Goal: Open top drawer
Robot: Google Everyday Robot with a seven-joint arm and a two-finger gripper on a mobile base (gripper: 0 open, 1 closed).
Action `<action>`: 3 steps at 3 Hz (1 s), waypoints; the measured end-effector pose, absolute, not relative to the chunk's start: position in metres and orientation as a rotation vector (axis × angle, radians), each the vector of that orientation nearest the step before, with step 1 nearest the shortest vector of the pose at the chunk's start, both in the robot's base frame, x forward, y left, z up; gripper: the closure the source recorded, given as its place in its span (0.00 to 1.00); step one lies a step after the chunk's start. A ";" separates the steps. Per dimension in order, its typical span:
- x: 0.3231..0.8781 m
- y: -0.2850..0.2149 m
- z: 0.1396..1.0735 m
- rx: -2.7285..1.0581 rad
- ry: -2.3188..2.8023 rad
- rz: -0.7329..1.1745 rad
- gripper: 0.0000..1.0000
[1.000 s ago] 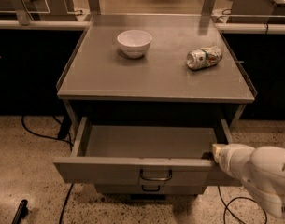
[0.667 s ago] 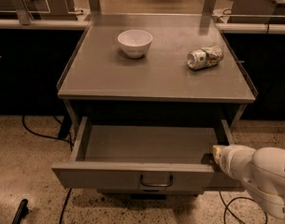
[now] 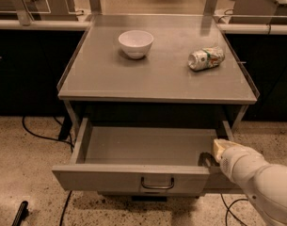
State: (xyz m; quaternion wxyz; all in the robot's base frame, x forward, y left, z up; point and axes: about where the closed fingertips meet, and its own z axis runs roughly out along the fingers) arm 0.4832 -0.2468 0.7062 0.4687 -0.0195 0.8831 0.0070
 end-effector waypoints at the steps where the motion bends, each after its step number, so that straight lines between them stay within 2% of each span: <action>1: 0.489 -0.241 0.729 -0.045 2.089 0.039 0.81; 3: 0.489 -0.241 0.728 -0.045 2.090 0.040 0.34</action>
Offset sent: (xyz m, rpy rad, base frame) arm 0.0064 0.0068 0.0222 0.0154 -0.0763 0.0074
